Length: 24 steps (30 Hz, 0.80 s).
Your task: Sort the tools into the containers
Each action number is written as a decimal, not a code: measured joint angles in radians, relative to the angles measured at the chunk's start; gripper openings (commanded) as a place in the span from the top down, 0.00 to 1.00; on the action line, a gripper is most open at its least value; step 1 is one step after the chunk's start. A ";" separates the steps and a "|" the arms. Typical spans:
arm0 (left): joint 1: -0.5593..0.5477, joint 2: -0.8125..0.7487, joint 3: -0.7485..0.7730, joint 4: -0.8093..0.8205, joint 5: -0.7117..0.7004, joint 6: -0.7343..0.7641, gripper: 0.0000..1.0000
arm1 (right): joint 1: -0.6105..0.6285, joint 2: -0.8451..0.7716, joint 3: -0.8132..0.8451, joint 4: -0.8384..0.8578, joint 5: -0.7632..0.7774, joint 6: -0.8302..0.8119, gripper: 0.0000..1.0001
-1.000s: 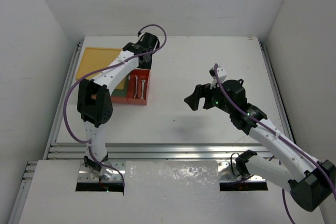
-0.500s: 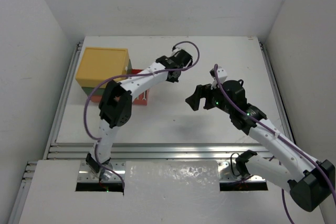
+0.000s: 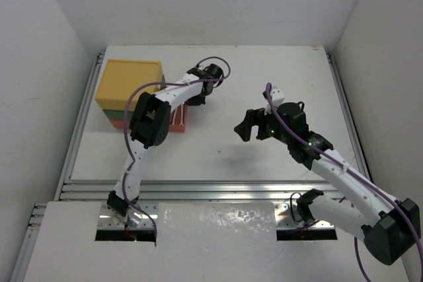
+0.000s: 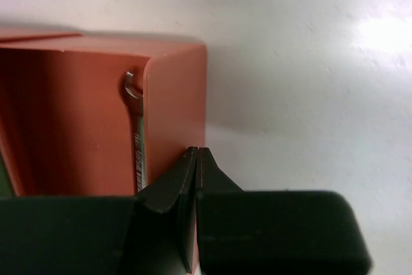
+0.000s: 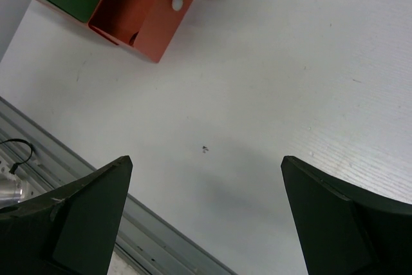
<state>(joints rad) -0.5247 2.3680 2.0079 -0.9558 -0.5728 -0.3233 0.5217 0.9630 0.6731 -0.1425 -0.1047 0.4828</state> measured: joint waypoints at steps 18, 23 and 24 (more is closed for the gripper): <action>0.117 0.000 0.012 -0.008 -0.004 0.027 1.00 | -0.003 0.064 -0.006 0.022 -0.028 -0.005 0.01; 0.153 0.000 0.012 -0.010 -0.003 0.035 1.00 | -0.003 0.074 -0.006 0.035 -0.037 -0.004 0.01; 0.160 0.000 0.012 -0.011 -0.003 0.038 1.00 | -0.003 0.076 -0.006 0.035 -0.038 -0.004 0.01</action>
<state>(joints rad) -0.3649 2.3680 2.0197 -0.9668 -0.5762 -0.2855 0.5186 1.0386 0.6666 -0.1070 -0.1425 0.4786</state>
